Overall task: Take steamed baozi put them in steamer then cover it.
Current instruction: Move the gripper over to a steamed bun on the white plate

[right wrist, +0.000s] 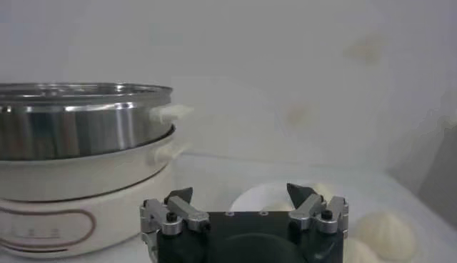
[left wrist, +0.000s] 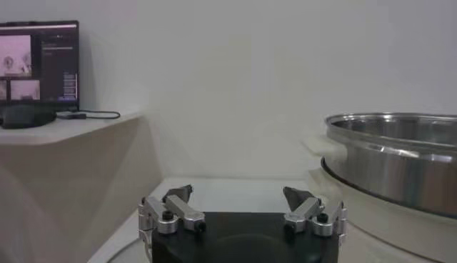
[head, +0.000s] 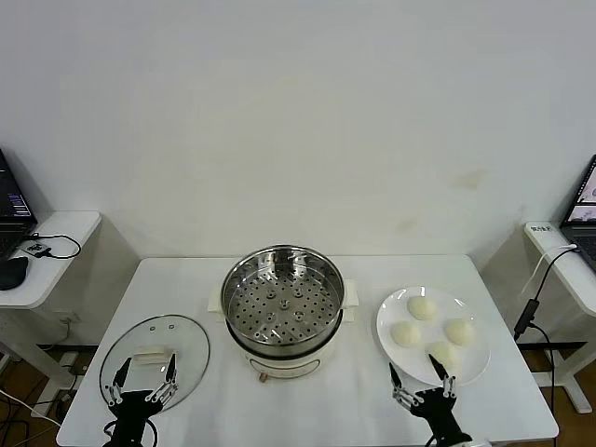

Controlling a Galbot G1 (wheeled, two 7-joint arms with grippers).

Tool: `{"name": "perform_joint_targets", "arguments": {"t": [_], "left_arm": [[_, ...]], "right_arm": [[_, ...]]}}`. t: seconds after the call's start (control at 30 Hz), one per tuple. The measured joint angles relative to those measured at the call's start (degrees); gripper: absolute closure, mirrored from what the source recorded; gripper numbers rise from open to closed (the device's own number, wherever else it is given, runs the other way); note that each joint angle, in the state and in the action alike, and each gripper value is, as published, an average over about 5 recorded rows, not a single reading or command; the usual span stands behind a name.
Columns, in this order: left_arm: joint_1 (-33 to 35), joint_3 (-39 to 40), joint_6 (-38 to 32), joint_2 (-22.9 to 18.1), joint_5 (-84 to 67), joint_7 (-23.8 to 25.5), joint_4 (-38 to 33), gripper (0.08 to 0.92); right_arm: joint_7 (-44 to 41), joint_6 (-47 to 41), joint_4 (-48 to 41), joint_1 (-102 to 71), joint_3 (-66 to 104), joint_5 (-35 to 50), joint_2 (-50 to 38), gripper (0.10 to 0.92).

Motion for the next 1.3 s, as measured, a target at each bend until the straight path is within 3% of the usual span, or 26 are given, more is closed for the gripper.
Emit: {"name": "perform_joint_targets", "arguments": {"t": [0.33, 0.63, 0.97, 1.3], "left_arm": [[-0.56, -0.08, 0.75, 0.22, 4.04, -0.27, -0.81, 0.177], [-1.04, -0.32, 1.6, 0.17, 7.71, -0.46, -1.6, 0.177], [-1.53, -1.01, 1.97, 0.21, 9.59, -0.62, -1.69, 0.177], [-2.23, -1.82, 2.03, 0.17, 10.36, -0.58, -1.1, 0.177]], "right_arm": [[-0.34, -6.21, -2.31, 9.37, 2.96, -13.99, -9.92, 0.203], [-10.76, -9.37, -9.04, 22.51, 0.28, -23.52, -24.26, 0.203], [-27.48, -9.73, -19.72, 41.63, -13.62, -24.53, -39.28, 0.203], [-42.19, -7.94, -32.25, 65.48, -37.19, -21.18, -43.62, 0.203]]}}
